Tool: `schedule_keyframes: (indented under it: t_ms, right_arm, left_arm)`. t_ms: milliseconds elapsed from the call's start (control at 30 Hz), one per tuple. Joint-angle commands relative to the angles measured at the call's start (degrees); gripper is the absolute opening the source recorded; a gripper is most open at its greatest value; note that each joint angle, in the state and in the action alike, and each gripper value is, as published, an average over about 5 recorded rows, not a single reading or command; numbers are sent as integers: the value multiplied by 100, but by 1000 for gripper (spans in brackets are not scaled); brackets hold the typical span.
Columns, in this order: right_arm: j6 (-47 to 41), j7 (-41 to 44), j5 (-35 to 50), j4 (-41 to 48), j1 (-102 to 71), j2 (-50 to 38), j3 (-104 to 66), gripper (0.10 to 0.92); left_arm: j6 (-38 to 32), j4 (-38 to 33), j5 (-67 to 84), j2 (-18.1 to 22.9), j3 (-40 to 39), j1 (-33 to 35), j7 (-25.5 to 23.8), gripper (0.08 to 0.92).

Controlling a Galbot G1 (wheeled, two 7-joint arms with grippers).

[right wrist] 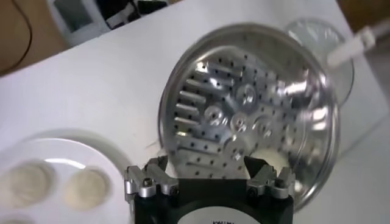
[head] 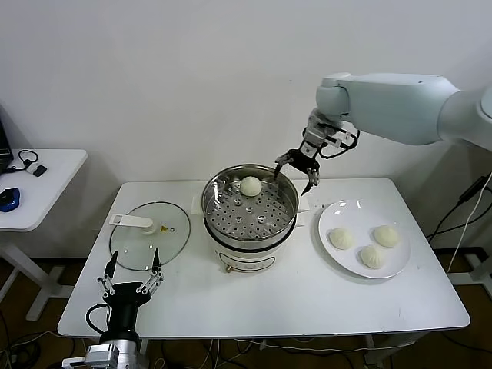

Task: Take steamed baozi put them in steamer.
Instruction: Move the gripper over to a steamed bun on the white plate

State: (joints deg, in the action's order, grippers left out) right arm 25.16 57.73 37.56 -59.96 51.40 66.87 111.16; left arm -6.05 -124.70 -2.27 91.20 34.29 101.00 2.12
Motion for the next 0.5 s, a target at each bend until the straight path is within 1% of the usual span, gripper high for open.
schedule_keyframes:
  t_ms: [33, 267, 500]
  right_arm:
    - [-2942, -91, 229, -631, 177, -580, 418, 823]
    - [-3466, -66, 266, -529, -295, -1006, 143, 823]
    - [-3629, -5, -28, -265, -968, -1305, -305, 823]
  left_arm:
    - [-1, 36, 16, 2, 17, -17, -1, 823]
    - [14, 78, 19, 4, 55, -27, -10, 823]
    - [27, 127, 22, 1, 135, -32, -21, 823]
